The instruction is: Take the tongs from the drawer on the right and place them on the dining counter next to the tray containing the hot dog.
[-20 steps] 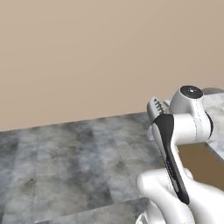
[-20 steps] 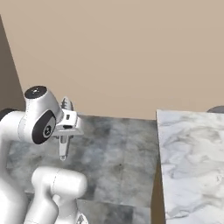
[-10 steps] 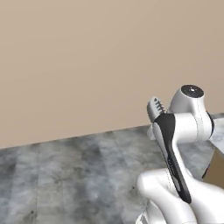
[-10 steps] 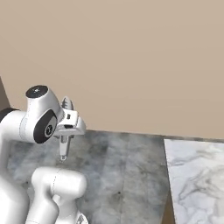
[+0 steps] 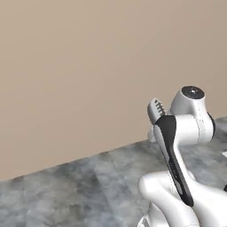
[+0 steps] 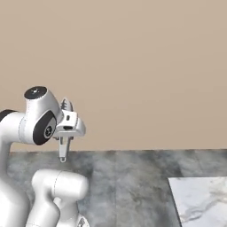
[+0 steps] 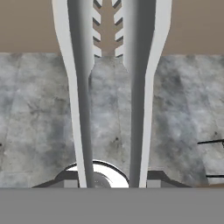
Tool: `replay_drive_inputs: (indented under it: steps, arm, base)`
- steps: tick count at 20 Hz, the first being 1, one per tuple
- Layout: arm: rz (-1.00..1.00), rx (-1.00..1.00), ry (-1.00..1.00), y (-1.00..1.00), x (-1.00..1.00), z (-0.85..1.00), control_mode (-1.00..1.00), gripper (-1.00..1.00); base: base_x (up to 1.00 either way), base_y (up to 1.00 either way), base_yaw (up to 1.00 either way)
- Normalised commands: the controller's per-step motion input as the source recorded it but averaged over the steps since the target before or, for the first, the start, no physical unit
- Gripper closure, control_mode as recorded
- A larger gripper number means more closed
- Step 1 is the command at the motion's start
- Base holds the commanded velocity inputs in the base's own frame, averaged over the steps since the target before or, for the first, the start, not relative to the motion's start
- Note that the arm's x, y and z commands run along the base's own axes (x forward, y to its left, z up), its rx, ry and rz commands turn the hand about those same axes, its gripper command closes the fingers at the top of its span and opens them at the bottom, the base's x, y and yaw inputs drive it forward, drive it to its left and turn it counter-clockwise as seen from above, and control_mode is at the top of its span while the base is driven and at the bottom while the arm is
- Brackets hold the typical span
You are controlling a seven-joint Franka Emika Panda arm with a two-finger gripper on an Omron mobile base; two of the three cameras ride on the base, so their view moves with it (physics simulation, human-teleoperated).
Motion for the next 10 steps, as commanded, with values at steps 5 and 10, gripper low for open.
replay_drive_inputs:
  steps: [5,10]
  arm:
    - [0.0,0.0,0.0,0.0,0.0,0.0,1.0,1.0]
    - [0.0,0.0,0.0,0.0,0.0,0.0,1.0,1.0]
  base:
    - [1.0,0.05,-0.56]
    - [1.0,0.18,-0.61]
